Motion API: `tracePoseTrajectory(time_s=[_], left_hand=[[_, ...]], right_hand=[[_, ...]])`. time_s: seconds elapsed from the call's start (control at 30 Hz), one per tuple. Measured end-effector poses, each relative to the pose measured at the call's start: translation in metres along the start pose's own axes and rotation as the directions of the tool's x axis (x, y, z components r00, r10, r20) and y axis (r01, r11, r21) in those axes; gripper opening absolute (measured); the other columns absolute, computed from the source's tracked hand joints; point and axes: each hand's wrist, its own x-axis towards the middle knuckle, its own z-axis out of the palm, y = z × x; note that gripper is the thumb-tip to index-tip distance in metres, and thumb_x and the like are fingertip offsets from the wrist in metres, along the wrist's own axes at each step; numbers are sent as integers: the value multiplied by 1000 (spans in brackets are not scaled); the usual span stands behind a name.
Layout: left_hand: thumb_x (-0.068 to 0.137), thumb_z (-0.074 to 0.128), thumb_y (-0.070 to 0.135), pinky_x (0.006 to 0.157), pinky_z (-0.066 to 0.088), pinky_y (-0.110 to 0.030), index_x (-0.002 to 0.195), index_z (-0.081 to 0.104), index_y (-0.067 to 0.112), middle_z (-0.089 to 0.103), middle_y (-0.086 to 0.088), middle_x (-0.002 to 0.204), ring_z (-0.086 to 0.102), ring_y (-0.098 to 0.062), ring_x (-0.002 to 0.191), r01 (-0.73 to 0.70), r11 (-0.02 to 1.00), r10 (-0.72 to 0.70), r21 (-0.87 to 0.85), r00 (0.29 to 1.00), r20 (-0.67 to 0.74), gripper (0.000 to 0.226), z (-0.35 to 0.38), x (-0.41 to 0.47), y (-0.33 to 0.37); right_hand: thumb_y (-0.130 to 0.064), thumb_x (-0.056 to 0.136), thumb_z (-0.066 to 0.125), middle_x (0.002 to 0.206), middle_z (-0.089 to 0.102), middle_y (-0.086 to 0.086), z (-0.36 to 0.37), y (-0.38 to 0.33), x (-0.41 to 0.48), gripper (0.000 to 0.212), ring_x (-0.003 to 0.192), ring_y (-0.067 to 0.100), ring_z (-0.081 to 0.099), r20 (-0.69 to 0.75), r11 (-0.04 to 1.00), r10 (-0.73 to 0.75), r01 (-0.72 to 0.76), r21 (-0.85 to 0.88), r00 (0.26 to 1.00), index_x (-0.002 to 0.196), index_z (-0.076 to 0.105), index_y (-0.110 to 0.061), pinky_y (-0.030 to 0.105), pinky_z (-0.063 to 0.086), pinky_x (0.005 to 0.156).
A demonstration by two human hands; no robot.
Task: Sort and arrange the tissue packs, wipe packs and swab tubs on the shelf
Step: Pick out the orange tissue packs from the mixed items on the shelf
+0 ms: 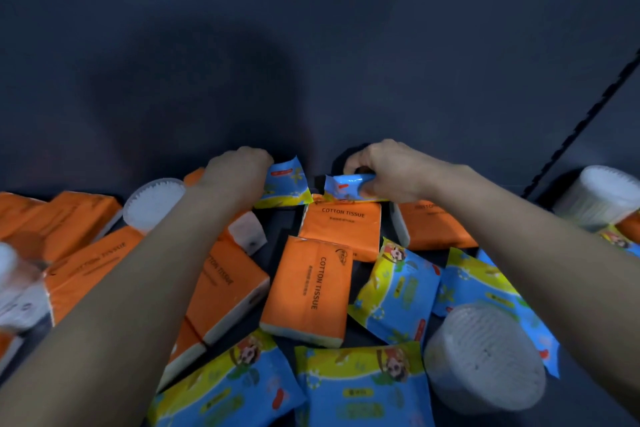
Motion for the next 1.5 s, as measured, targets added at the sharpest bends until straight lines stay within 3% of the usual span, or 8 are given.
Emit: tracePoseTrajectory(time_s=[0.17, 0.3, 0.53, 1.0, 1.2, 1.3, 1.37, 1.5], left_hand=[[86, 51, 6, 68, 38, -35, 111, 55, 11, 54, -13, 110, 55, -32, 103, 51, 991, -51, 120, 999, -8, 25, 3, -1, -4], [79, 66, 13, 71, 43, -35, 105, 59, 14, 58, -13, 107, 58, -32, 97, 12, 998, -11, -64, 1000, 18, 27, 6, -1, 0], [87, 60, 26, 66, 32, -32, 102, 58, 9, 61, -13, 103, 57, -31, 97, 45, 998, -34, 54, 983, -182, 22, 6, -8, 6], [93, 51, 20, 70, 38, -34, 102, 65, 13, 61, -14, 102, 55, -32, 96, -23, 994, 5, -108, 986, -168, 18, 2, -2, 7], [84, 60, 12, 75, 37, -40, 97, 57, 5, 58, -15, 98, 53, -34, 93, -64, 996, 81, 56, 916, -394, 15, 12, -12, 20], [82, 66, 22, 77, 44, -34, 95, 58, 14, 58, -3, 97, 56, -22, 93, -235, 916, 154, -324, 954, -257, 17, 15, -16, 32], [79, 70, 34, 87, 44, -29, 113, 59, 19, 58, 3, 114, 55, -15, 104, -196, 844, 205, -499, 978, -37, 39, 15, -17, 43], [76, 71, 39, 100, 36, -29, 140, 35, 19, 39, 1, 141, 44, -16, 123, -157, 861, 299, -483, 926, 231, 76, 21, -12, 54]], right_hand=[[-11, 83, 57, 99, 63, 4, 1, 2, 3, 29, 91, 26, 58, -57, 999, 36, -36, 10, 998, 108, 62, -25, 37, 52, 78], [-13, 85, 56, 100, 64, 8, 11, 5, 6, 30, 91, 29, 59, -114, 998, 58, -59, -5, 992, 112, 60, -25, 42, 52, 79], [-14, 82, 62, 103, 62, 2, 3, 9, 11, 26, 93, 23, 58, 22, 998, 46, -46, -37, 999, 106, 64, -25, 32, 49, 77], [-11, 84, 58, 108, 63, 2, 6, 12, 14, 34, 99, 24, 59, 29, 1000, 24, -24, 10, 999, 115, 63, -23, 29, 48, 80], [-12, 84, 63, 111, 63, 1, -3, 12, 12, 31, 100, 21, 58, 100, 1000, 16, -18, 12, 995, 114, 65, -18, 33, 49, 85], [-13, 83, 63, 112, 63, 1, -3, 14, 13, 32, 100, 21, 59, 93, 999, 31, -32, 17, 995, 114, 64, -20, 35, 50, 87], [-14, 83, 63, 112, 63, 2, -3, 16, 14, 33, 99, 23, 59, 63, 999, 47, -48, 8, 997, 116, 63, -22, 36, 51, 87], [-16, 80, 63, 105, 63, 8, -2, 23, 12, 28, 93, 28, 60, 49, 989, 84, -77, -129, 995, 108, 64, -18, 39, 53, 80]])
